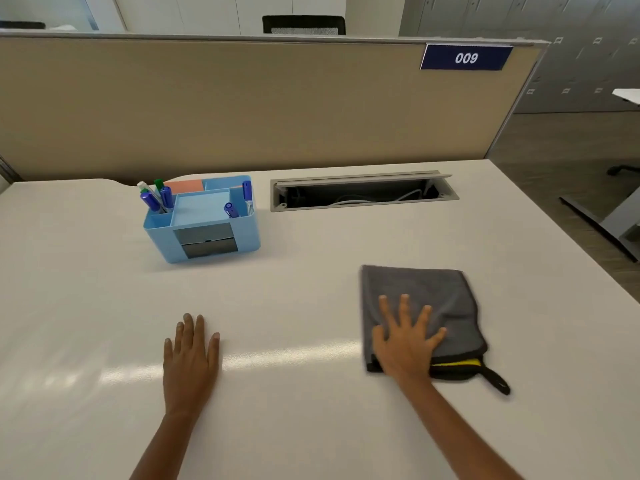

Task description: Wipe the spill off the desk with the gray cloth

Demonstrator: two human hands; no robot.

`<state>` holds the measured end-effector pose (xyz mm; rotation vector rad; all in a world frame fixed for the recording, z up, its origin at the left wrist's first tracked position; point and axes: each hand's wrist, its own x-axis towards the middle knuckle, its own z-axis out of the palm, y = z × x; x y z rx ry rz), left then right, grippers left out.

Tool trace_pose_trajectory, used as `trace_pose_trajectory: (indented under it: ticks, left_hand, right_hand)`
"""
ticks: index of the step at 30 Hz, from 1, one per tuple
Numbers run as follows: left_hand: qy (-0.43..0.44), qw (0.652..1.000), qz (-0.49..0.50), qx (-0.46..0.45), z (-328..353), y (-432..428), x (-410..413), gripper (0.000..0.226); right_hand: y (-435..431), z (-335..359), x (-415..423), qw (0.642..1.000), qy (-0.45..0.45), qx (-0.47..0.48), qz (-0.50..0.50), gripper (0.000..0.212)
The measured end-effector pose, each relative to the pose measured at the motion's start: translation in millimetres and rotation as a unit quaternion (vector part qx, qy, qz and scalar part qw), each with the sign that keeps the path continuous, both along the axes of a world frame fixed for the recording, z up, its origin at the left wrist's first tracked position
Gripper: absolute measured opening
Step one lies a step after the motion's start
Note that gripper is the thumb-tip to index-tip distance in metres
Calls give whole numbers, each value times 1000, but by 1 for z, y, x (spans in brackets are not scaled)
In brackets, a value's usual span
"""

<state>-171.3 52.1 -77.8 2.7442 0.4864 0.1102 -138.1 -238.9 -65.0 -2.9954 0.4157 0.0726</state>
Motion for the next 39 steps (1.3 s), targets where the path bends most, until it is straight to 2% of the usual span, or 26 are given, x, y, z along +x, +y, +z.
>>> trace_pose_trajectory:
  ticks: [4, 6, 8, 11, 14, 16, 19, 22, 27, 30, 32, 37, 39]
  left_hand:
    - [9, 1000, 2, -8, -1, 1, -1, 63]
    - [6, 1000, 4, -4, 0, 1, -1, 57]
    - [-7, 1000, 3, 12, 2, 2, 1, 61]
    - [-14, 1000, -6, 25, 8, 4, 11, 65]
    - [-4, 1000, 0, 12, 8, 12, 28, 49]
    - [7, 1000, -12, 9, 5, 16, 37, 50]
    - [8, 1000, -14, -18, 1, 12, 43, 52]
    - [-3, 999, 6, -42, -3, 6, 44, 51]
    - [-18, 996, 16, -87, -4, 7, 46, 47]
    - [-26, 993, 21, -113, -4, 11, 47, 45]
    - [-24, 992, 19, -124, -4, 14, 46, 45]
    - [-8, 995, 1, -99, -4, 17, 43, 46]
    - [-8, 996, -2, -87, -3, 18, 42, 45]
  right_hand:
    - [75, 2, -46, 986, 11, 16, 164, 62]
    - [81, -5, -62, 977, 26, 21, 213, 65]
    - [68, -10, -70, 973, 13, 23, 231, 69]
    - [34, -9, -65, 984, -19, 28, 174, 72]
    - [-12, -13, -46, 998, -34, 26, 54, 68]
    - [-46, -16, -27, 999, -26, 23, -34, 78]
    - [-75, -20, 11, 997, 5, 9, -73, 78]
    - [-55, -16, 50, 996, 24, 36, -73, 71]
    - [35, -7, 64, 997, 21, 55, 55, 70]
    - [104, -5, 29, 981, -10, 31, 192, 70]
    - [134, -3, 3, 964, 0, 9, 264, 73]
    - [134, -8, 6, 959, 5, 10, 284, 65]
    - [116, -14, 26, 958, 1, 40, 285, 64]
